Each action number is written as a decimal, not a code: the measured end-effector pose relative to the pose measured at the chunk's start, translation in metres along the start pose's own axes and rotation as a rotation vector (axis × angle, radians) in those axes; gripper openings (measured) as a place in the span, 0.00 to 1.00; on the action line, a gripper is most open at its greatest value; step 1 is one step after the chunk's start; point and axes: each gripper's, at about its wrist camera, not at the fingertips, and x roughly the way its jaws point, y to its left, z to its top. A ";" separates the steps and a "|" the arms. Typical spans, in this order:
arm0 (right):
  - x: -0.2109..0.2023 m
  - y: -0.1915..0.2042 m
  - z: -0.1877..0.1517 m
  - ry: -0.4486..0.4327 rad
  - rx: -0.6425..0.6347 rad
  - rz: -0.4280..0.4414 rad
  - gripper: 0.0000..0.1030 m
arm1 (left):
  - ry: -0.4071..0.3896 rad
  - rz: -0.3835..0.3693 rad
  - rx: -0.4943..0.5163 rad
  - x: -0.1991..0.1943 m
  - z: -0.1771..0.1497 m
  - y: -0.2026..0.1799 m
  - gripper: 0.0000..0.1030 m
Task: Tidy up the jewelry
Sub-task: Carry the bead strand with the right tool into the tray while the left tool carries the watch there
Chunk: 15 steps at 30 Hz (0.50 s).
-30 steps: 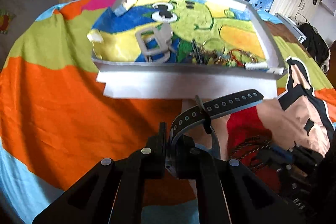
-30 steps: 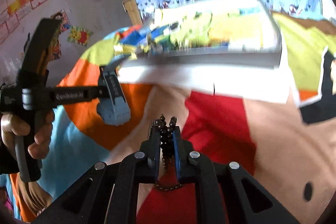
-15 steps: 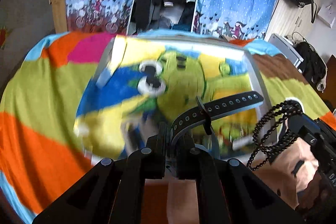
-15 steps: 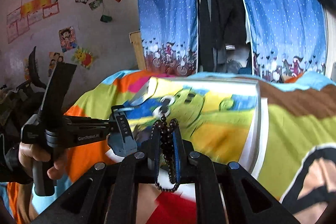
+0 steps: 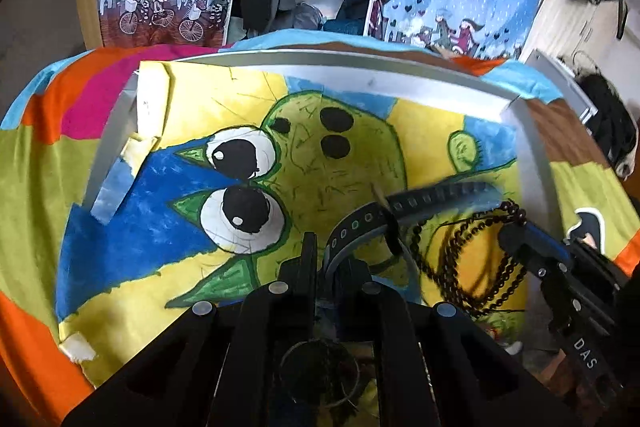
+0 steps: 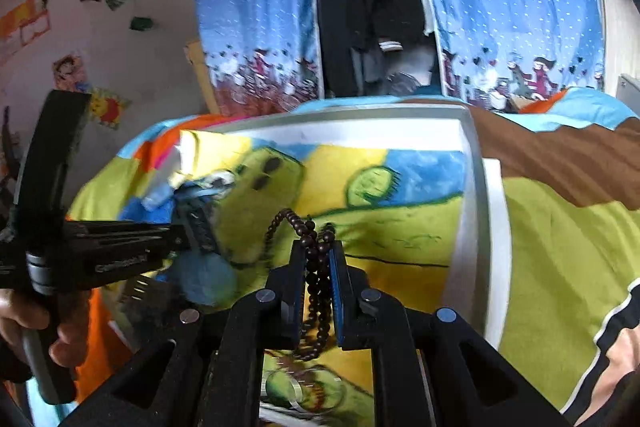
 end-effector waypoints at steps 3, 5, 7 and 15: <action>0.004 -0.008 -0.005 0.010 0.021 -0.021 0.11 | 0.003 -0.013 -0.014 0.005 0.002 0.004 0.05; 0.005 -0.012 -0.008 0.018 0.030 -0.026 0.11 | -0.004 -0.019 -0.027 0.006 0.004 0.005 0.05; 0.005 -0.014 -0.010 0.020 0.027 -0.028 0.11 | -0.009 -0.026 -0.024 0.006 0.005 0.005 0.07; -0.009 -0.006 -0.013 -0.019 -0.039 -0.048 0.40 | -0.089 -0.048 -0.014 -0.012 -0.003 0.001 0.30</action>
